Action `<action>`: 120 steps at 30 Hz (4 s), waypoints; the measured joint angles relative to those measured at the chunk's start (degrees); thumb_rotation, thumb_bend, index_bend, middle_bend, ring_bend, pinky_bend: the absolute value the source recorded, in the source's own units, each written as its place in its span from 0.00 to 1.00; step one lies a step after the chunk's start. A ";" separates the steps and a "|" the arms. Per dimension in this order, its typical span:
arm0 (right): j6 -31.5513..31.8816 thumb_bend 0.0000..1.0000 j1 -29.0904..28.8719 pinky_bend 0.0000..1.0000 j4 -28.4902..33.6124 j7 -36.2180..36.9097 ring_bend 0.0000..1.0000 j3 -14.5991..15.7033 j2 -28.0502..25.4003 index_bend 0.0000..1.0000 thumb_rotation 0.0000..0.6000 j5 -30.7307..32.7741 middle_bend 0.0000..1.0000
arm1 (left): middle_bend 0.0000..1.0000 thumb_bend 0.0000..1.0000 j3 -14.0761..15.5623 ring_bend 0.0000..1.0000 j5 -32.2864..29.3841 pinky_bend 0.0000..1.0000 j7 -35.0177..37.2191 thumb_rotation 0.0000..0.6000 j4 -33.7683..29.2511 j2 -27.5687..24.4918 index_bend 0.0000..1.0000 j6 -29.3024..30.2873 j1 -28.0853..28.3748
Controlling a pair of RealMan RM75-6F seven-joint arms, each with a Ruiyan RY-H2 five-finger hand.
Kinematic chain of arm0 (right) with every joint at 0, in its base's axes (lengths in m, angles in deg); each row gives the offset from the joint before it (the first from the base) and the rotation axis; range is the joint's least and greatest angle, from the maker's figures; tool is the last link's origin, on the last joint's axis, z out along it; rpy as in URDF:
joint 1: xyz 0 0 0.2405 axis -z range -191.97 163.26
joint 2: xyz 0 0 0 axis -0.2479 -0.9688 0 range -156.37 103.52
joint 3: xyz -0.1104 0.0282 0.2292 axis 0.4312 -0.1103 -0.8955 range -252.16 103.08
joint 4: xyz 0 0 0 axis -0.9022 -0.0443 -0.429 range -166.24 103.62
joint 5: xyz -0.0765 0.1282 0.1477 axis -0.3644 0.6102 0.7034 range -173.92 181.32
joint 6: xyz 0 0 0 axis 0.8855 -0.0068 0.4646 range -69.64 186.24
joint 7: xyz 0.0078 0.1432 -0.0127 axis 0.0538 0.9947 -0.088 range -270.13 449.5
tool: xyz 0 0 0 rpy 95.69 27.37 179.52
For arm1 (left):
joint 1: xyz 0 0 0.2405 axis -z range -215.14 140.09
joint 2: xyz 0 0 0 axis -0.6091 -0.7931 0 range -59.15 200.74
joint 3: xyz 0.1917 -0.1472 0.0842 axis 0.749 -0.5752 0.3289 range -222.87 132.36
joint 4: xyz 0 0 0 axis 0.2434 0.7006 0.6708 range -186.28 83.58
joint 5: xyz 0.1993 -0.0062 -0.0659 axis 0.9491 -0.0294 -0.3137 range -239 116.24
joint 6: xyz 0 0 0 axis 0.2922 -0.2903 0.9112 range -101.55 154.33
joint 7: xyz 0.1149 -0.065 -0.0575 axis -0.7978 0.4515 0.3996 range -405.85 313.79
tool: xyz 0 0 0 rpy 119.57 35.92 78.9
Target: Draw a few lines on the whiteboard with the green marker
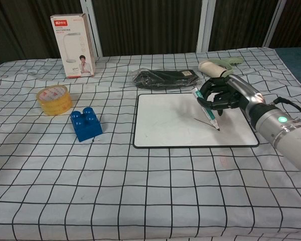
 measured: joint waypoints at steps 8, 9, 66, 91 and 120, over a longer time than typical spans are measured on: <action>2.56 0.49 2.16 0.71 7.18 1.85 0.74 -0.66 -4.43 1.00 1.00 -0.47 0.79 | 0.00 0.42 0.18 0.00 0.38 0.04 0.08 1.00 -0.09 0.04 0.00 0.03 0.09; 2.78 0.49 2.08 0.71 7.94 1.62 0.74 -1.39 -4.86 1.00 1.00 -0.27 0.79 | 0.00 0.42 0.17 0.00 0.36 0.04 0.11 1.00 -0.07 0.03 0.00 0.06 0.08; -3.14 0.49 -6.38 0.71 -13.54 -2.68 0.74 -5.32 7.88 1.00 1.00 2.86 0.79 | 0.00 0.42 0.34 0.00 0.04 0.04 0.75 1.00 0.20 -0.32 0.00 0.01 0.06; 1.75 0.49 -5.37 0.71 -15.26 0.15 0.74 -3.04 1.06 1.00 1.00 -0.28 0.79 | 0.00 0.42 0.10 0.00 -0.17 0.04 0.31 1.00 0.02 -0.20 0.00 0.27 -0.12; -0.30 0.48 8.24 0.49 -16.59 -22.62 0.40 14.08 -13.55 0.51 1.00 -10.54 0.46 | 0.00 0.42 0.58 0.00 0.88 0.06 -1.34 1.00 -0.76 0.02 0.00 0.70 -0.41</action>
